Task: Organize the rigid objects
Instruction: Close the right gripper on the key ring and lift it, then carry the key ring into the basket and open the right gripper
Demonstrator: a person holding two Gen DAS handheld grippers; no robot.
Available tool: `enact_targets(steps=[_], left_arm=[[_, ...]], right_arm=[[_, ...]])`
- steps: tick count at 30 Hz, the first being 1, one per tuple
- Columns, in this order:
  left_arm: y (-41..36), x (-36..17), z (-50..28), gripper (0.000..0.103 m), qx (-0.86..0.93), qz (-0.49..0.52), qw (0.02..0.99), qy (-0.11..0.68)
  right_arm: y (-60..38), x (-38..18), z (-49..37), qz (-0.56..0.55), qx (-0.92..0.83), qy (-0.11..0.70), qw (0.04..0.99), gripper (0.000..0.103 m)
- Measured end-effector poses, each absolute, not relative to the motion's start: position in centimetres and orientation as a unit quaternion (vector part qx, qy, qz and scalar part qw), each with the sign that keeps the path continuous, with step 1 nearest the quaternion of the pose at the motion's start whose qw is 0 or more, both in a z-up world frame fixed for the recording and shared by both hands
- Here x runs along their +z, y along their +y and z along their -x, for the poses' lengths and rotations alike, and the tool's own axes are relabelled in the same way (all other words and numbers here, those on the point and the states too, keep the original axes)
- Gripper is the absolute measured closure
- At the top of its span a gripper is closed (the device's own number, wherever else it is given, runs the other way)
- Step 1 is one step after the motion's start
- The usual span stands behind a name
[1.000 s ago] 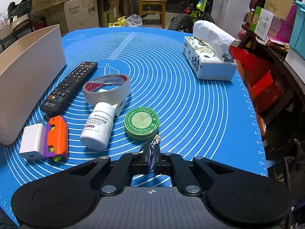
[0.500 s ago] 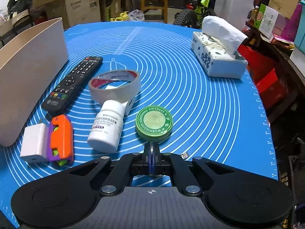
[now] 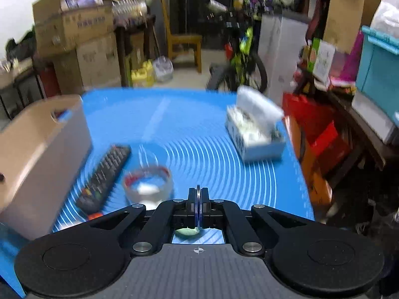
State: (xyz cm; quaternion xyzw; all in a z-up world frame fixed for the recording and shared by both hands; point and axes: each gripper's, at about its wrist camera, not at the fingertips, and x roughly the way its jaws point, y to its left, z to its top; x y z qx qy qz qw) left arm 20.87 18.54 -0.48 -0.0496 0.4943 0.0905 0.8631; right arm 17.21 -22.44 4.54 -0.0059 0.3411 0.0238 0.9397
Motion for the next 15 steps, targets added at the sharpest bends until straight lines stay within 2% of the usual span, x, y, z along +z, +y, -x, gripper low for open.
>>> enact_targets(steps=[8, 15], left_arm=[[18.6, -0.5, -20.9, 0.094, 0.090, 0.049, 0.863, 0.494], [18.6, -0.4, -20.9, 0.094, 0.089, 0.051, 0.864, 0.493]], right_arm=[[-16.5, 10.4, -19.3, 0.007, 0.113, 0.276, 0.954, 0.090], [-9.3, 11.6, -22.6, 0.019, 0.199, 0.254, 0.946, 0.090]])
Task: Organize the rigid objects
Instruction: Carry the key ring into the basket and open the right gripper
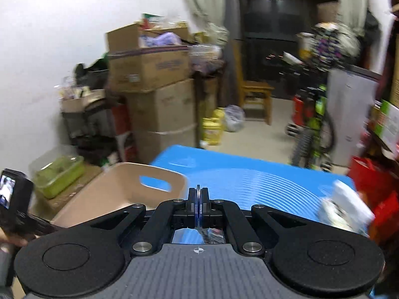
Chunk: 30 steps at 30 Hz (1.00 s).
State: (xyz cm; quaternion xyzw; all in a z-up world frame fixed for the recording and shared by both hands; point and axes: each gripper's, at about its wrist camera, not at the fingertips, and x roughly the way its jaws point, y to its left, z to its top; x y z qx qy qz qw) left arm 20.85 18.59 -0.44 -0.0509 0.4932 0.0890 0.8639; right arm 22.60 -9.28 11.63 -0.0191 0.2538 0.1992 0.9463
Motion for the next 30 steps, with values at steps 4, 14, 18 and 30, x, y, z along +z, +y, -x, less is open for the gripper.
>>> enact_targets(steps=[4, 14, 18, 30], left_arm=[[18.6, -0.4, -20.8, 0.094, 0.089, 0.050, 0.864, 0.493], [18.7, -0.3, -20.8, 0.094, 0.089, 0.051, 0.864, 0.492], [18.6, -0.3, -20.7, 0.094, 0.089, 0.049, 0.865, 0.492], [18.5, -0.3, -20.6, 0.094, 0.088, 0.049, 0.866, 0.491]], right_arm=[[-4.7, 10.6, -24.9, 0.025, 0.233, 0.271, 0.934, 0.090], [3.1, 5.6, -28.5, 0.063, 0.260, 0.341, 0.901, 0.090], [4.4, 3.7, -29.2, 0.086, 0.255, 0.364, 0.892, 0.090], [6.7, -0.2, -31.0, 0.139, 0.233, 0.439, 0.856, 0.090]])
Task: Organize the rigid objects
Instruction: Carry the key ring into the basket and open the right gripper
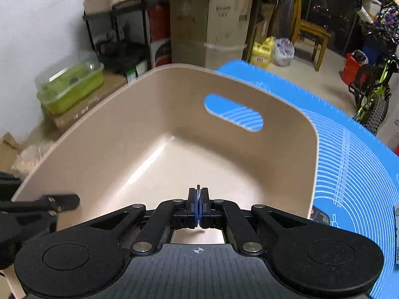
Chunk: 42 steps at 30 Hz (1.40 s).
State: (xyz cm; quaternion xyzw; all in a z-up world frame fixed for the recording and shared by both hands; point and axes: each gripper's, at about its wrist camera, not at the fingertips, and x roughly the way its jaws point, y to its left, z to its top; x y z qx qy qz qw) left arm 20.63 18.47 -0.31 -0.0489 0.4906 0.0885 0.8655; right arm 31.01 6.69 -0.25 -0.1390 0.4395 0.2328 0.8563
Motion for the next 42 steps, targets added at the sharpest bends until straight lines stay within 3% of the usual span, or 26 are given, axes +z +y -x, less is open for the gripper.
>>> enact_targets(steps=[21, 23, 24, 25, 31, 42], left_arm=[[18.3, -0.2, -20.6, 0.095, 0.088, 0.046, 0.867, 0.488], [18.4, -0.3, -20.6, 0.094, 0.089, 0.046, 0.866, 0.489], [18.4, -0.3, -20.6, 0.094, 0.089, 0.046, 0.866, 0.490], [18.4, -0.3, -20.6, 0.094, 0.089, 0.047, 0.866, 0.490], [18.5, -0.2, -20.6, 0.094, 0.088, 0.048, 0.866, 0.490], [18.6, -0.2, -20.5, 0.094, 0.088, 0.050, 0.866, 0.489]], right_arm=[[8.8, -2.1, -31.4, 0.165, 0.223, 0.498, 0.821, 0.088], [8.5, -2.0, -31.5, 0.160, 0.225, 0.498, 0.822, 0.086], [8.4, -1.8, -31.4, 0.152, 0.227, 0.496, 0.824, 0.081], [8.0, -1.5, -31.5, 0.146, 0.230, 0.492, 0.827, 0.070], [5.0, 1.5, -29.8, 0.105, 0.255, 0.463, 0.842, 0.048], [-5.2, 7.6, -26.9, 0.079, 0.203, 0.365, 0.905, 0.040]])
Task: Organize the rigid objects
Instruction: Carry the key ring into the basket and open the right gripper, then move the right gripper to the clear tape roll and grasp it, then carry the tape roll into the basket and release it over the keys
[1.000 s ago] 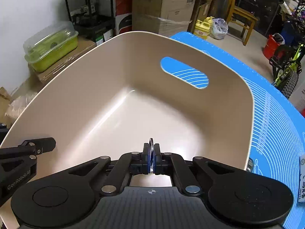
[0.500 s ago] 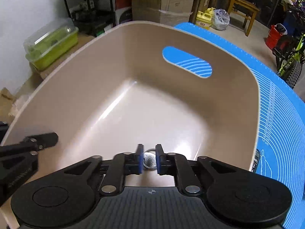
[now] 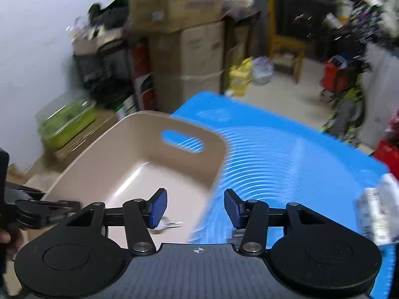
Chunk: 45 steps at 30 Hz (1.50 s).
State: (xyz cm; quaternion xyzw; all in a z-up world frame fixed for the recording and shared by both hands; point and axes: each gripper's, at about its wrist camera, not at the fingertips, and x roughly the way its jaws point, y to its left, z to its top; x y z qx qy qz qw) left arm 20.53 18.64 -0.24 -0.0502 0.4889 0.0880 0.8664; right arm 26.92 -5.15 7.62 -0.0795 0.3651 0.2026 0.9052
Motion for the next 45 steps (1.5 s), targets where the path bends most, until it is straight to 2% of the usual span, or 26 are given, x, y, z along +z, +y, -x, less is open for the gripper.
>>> enact_targets(steps=[6, 13, 19, 22, 24, 26, 27, 28, 35, 45], left_arm=[[18.6, -0.2, -20.5, 0.094, 0.088, 0.052, 0.866, 0.489], [18.6, -0.2, -20.5, 0.094, 0.088, 0.052, 0.866, 0.489], [18.6, -0.2, -20.5, 0.094, 0.088, 0.052, 0.866, 0.489], [18.6, -0.2, -20.5, 0.094, 0.088, 0.052, 0.866, 0.489], [18.6, -0.2, -20.5, 0.094, 0.088, 0.052, 0.866, 0.489], [18.6, -0.2, -20.5, 0.094, 0.088, 0.052, 0.866, 0.489], [18.6, -0.2, -20.5, 0.094, 0.088, 0.052, 0.866, 0.489], [18.6, -0.2, -20.5, 0.094, 0.088, 0.052, 0.866, 0.489], [18.6, -0.2, -20.5, 0.094, 0.088, 0.052, 0.866, 0.489], [18.6, -0.3, -20.4, 0.094, 0.087, 0.056, 0.867, 0.487]], right_arm=[[-10.2, 5.0, -27.3, 0.087, 0.143, 0.407, 0.898, 0.039], [-11.4, -0.2, -28.0, 0.114, 0.134, 0.462, 0.869, 0.040], [-10.9, -2.7, -28.5, 0.138, 0.149, 0.483, 0.852, 0.053], [-10.3, -3.7, -29.0, 0.153, 0.149, 0.491, 0.844, 0.055], [-10.3, -4.2, -29.3, 0.157, 0.150, 0.496, 0.841, 0.059], [-10.1, -4.6, -29.5, 0.162, 0.155, 0.501, 0.836, 0.071], [-9.9, -4.8, -29.5, 0.169, 0.156, 0.502, 0.834, 0.072], [-9.7, -4.9, -29.4, 0.174, 0.161, 0.501, 0.832, 0.082], [-9.3, -3.2, -28.5, 0.187, 0.139, 0.454, 0.860, 0.086], [-7.7, 3.4, -27.7, 0.178, 0.133, 0.347, 0.911, 0.087]])
